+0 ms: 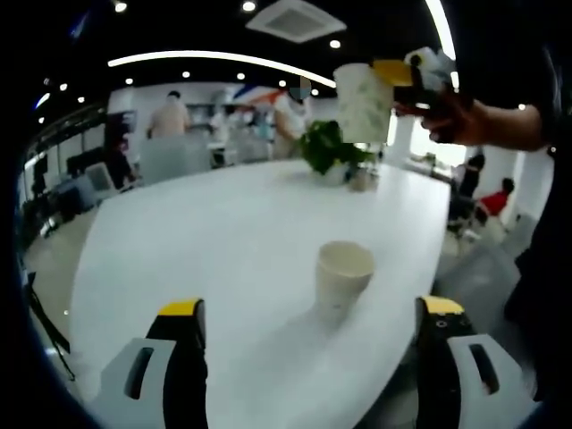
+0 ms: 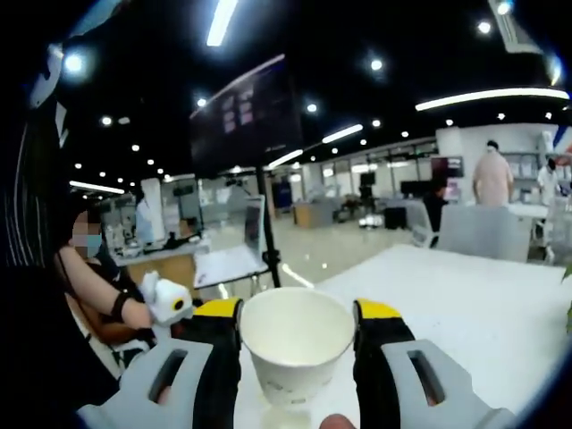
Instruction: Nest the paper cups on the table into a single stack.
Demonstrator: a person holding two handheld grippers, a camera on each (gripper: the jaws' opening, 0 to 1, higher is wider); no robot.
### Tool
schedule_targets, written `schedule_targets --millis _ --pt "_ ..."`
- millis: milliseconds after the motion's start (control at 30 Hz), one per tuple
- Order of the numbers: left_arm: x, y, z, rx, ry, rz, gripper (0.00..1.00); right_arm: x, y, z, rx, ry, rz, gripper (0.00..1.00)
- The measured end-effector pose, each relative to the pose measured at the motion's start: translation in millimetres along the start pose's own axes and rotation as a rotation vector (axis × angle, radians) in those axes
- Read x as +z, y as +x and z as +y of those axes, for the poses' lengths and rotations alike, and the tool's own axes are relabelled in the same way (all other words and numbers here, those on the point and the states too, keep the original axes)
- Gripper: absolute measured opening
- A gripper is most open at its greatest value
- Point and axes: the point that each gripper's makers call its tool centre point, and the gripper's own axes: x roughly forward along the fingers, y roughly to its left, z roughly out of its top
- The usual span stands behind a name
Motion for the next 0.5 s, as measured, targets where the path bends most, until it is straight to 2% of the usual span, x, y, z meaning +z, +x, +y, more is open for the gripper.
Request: schedule_targets --millis 167,300,500 --pt "-3.5 0.4 -2.3 -0.004 0.002 0.012 0.97 -19.2 5.5 3.2 0.005 0.022 0.005 0.46" --pt "-5.9 -0.6 -2.8 -0.004 -0.003 0.016 0.97 -34.9 11.0 9.7 0.029 -0.010 0.023 0.46" --pt "-7.8 -1.5 -3.9 -0.002 -0.005 0.020 0.97 -57.5 18.0 12.0 0.037 -0.008 0.039 0.46"
